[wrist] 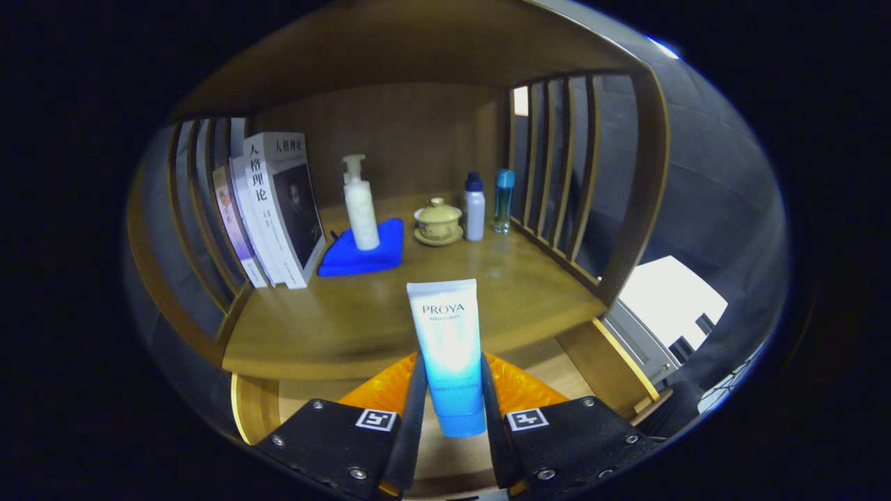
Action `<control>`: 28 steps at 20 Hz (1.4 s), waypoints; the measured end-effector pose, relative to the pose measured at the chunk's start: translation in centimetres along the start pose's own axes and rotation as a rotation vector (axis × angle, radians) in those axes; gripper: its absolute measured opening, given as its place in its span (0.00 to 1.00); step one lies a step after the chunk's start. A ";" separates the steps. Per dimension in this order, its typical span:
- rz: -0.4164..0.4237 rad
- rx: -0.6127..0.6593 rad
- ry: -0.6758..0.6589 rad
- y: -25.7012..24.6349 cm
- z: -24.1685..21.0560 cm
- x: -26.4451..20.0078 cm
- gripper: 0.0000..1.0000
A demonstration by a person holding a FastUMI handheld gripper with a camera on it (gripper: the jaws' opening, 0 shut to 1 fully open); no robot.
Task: Pull open the drawer, take out the items inside it, and place them on the countertop above the cabinet.
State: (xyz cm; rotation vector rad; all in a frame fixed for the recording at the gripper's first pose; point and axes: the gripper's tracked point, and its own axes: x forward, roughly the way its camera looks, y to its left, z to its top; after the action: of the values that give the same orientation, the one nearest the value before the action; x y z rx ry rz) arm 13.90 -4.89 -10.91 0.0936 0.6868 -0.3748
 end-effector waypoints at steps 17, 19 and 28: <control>0.122 0.014 0.013 4.8 3.6 13.3 0.44; 0.132 0.017 0.015 5.0 3.6 13.7 0.45; 0.184 0.049 -0.072 5.7 5.9 12.1 0.77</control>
State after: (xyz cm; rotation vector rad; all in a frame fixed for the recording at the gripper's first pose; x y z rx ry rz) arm 28.08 -4.55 -14.28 0.1878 0.5929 -0.2170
